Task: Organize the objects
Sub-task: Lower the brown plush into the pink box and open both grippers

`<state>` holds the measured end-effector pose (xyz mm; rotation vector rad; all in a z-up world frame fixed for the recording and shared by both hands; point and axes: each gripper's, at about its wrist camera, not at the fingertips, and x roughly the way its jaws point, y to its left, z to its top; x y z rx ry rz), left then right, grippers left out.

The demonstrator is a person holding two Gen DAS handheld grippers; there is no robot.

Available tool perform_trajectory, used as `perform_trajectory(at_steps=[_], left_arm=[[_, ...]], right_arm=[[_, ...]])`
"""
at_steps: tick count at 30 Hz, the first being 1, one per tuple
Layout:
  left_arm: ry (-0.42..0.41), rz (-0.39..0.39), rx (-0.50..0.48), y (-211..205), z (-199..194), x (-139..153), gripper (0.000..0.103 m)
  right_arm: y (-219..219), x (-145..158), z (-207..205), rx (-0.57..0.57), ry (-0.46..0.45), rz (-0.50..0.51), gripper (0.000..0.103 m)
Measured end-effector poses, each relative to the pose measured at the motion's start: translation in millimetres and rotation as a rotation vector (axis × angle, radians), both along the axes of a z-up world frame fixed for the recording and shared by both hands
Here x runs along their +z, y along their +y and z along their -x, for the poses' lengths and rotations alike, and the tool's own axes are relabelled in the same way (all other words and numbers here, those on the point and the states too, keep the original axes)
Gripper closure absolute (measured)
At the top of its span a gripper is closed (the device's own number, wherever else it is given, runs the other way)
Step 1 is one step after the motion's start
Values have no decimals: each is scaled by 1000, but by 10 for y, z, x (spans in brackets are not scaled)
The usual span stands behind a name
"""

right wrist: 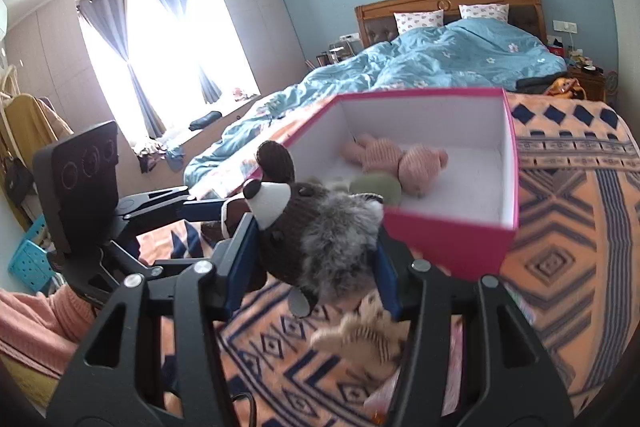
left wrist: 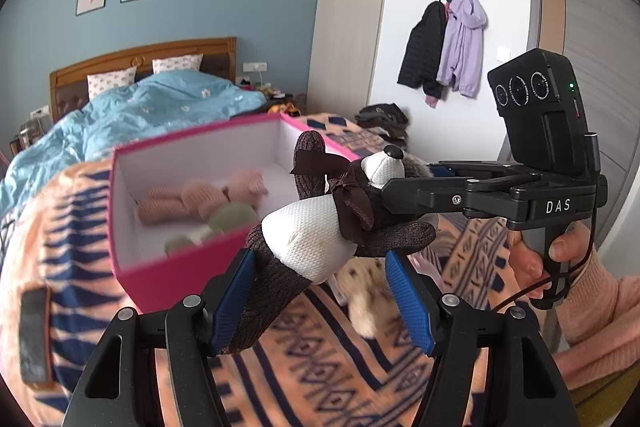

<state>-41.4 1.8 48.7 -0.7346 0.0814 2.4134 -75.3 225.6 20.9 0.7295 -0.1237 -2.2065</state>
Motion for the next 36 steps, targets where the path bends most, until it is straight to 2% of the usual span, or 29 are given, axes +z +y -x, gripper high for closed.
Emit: perform_trajectory(at_steps=[6, 18, 36], left_arm=[[19, 3, 38, -90, 279, 152, 34], [13, 18, 83, -205, 780, 225, 34], [-94, -14, 158, -476, 1339, -44, 35]], right_arm=[[-106, 147, 321, 15, 4, 11, 47], [-297, 260, 819, 18, -7, 5, 47], [-713, 92, 1471, 25, -72, -82, 47]])
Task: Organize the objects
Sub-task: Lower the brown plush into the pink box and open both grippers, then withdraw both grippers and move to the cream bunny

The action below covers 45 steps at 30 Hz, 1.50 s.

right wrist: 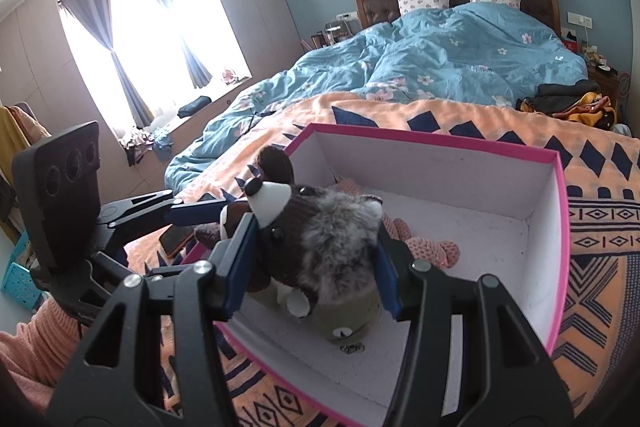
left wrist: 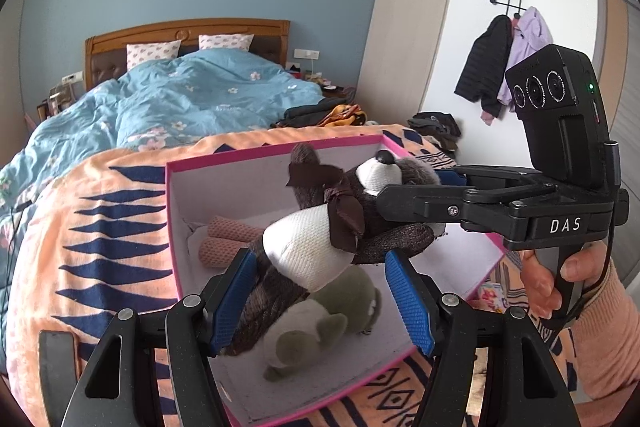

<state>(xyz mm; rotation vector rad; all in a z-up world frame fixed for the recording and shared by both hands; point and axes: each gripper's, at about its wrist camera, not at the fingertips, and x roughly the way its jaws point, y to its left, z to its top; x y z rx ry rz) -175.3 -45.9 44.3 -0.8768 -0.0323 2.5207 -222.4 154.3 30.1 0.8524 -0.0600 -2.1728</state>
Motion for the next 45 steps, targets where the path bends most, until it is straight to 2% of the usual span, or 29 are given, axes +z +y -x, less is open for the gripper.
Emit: perform_trajectory(at_steps=[11, 15, 20, 25, 29, 41, 45], left_arm=[[-49, 33, 54, -81, 114, -160, 37], [-51, 11, 75, -141, 117, -173, 37], [-5, 7, 93, -154, 42, -115, 36], [45, -8, 106, -153, -47, -46, 18], [82, -12, 110, -121, -158, 7, 15], [186, -24, 183, -22, -530, 82, 13], [196, -30, 202, 27, -635, 46, 13]], right_arm=[[-284, -173, 232, -16, -44, -90, 45], [-246, -185, 264, -57, -63, -71, 42], [-144, -205, 220, -79, -64, -85, 42], [-69, -235, 152, -71, -70, -80, 42], [-18, -204, 36, -54, -54, -58, 42], [247, -60, -346, -45, -10, 18, 42], [346, -39, -500, -43, 1, 28, 42]])
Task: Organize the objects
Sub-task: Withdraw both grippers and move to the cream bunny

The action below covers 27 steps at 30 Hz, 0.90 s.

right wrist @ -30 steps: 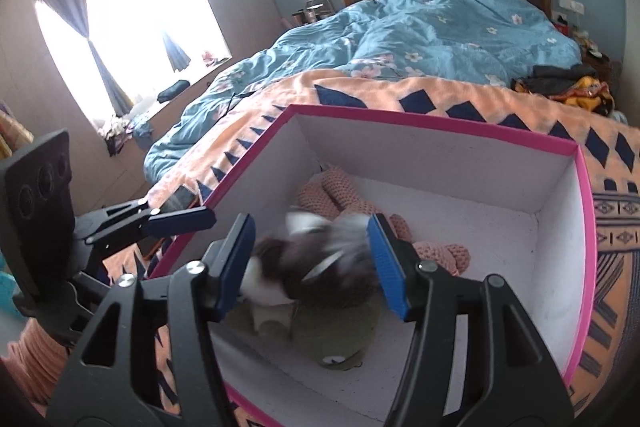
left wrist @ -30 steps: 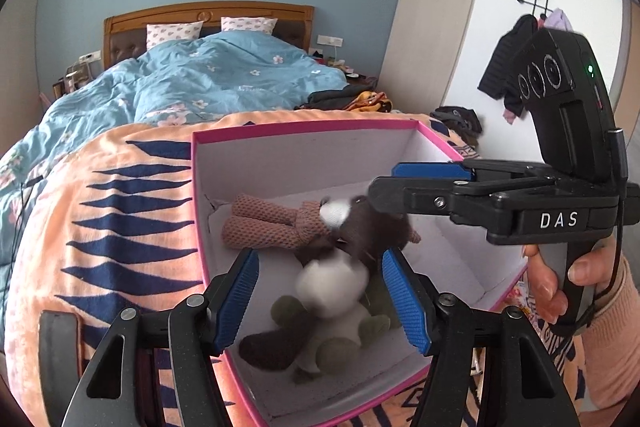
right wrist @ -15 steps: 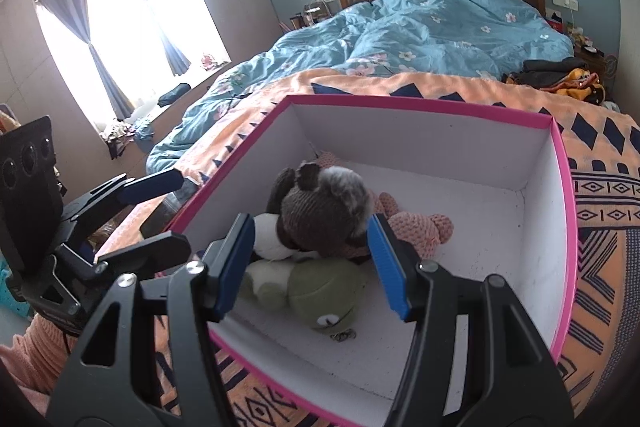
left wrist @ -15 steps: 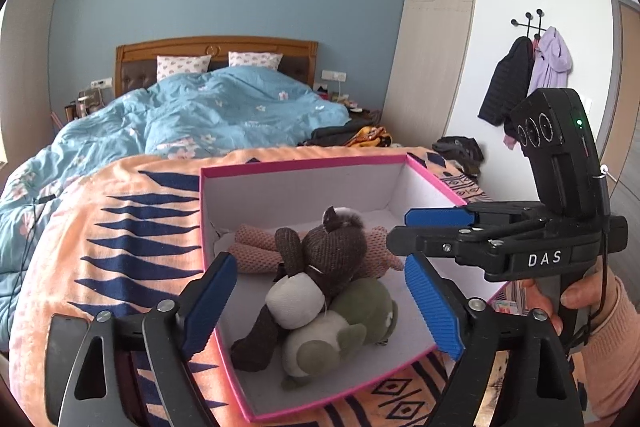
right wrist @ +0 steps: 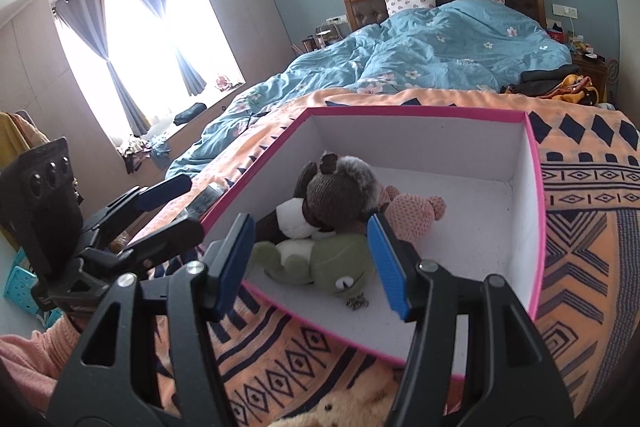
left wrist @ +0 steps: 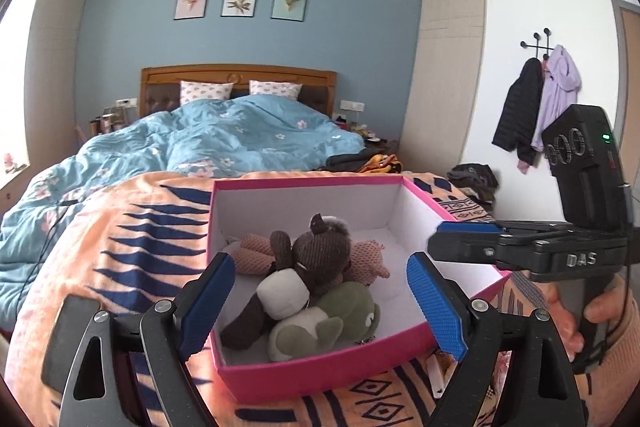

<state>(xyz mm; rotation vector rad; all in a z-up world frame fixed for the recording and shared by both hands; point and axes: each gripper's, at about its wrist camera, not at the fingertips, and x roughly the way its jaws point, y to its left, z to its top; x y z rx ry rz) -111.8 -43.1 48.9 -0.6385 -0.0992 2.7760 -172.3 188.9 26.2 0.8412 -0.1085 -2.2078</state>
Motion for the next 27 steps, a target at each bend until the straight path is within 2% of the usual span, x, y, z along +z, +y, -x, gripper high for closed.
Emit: perform_trajectory(at_steps=[3, 5, 10, 17, 27], left_arm=[[17, -11, -24, 48, -87, -13, 13], [14, -13, -32, 76, -114, -27, 0], [25, -27, -51, 134, -235, -86, 0], [-46, -7, -127, 294, -335, -224, 0], [-135, 51, -265, 659, -476, -522, 0]], right_arm=[[54, 2, -109, -5, 15, -5, 40], [98, -5, -183, -10, 24, -4, 39], [233, -30, -377, -23, 38, -8, 39], [500, -164, -649, -46, 33, -9, 38], [721, -639, -923, -72, -59, -72, 39]])
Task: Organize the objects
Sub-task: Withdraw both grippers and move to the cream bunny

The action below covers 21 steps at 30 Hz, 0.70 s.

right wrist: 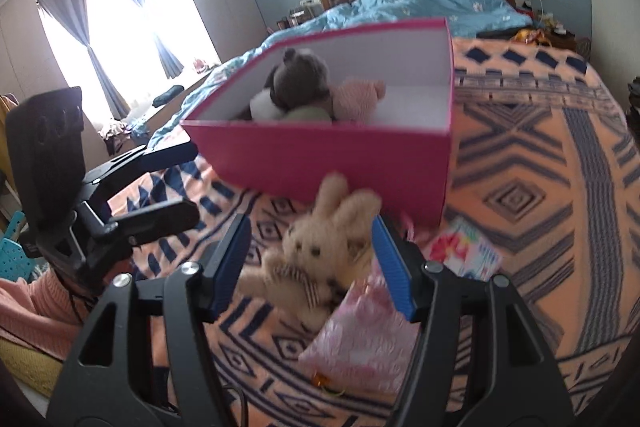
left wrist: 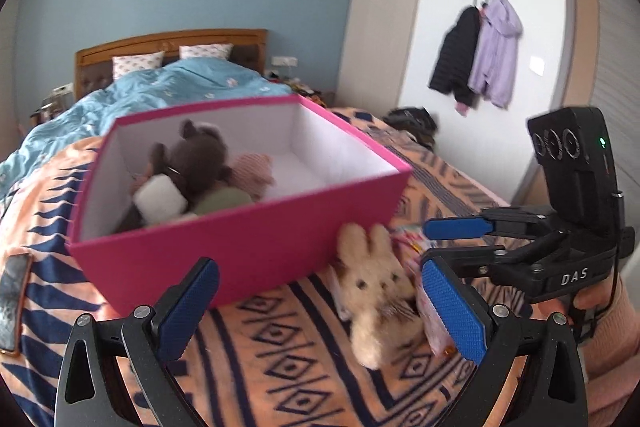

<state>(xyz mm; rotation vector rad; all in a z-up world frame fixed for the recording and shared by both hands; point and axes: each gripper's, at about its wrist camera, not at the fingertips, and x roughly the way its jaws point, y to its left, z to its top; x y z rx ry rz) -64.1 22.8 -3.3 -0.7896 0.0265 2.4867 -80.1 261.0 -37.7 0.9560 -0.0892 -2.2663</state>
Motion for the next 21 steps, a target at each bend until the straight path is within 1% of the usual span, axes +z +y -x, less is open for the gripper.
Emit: perform_trajectory(at_steps=[3, 6, 8, 11, 18, 20, 21], left_arm=[[-21, 29, -26, 121, -33, -90, 0], [-40, 58, -23, 157, -37, -168, 0], [-57, 60, -22, 129, -26, -202, 0], [-73, 71, -18, 110, -40, -263, 0], [-116, 81, -43, 148, -50, -350, 1], [-125, 88, -52, 170, -44, -372, 2], [-136, 86, -60, 180, -34, -388, 4]], right_arm=[[-13, -117, 3, 5, -27, 5, 39], [-45, -192, 45, -5, -47, -6, 39], [-48, -232, 84, -9, -64, -1, 39], [-74, -243, 122, -8, -67, -8, 39], [-204, -323, 236, -12, -100, -30, 39], [-243, -340, 250, -14, -100, -41, 40], [-258, -350, 253, -15, -102, -46, 43]])
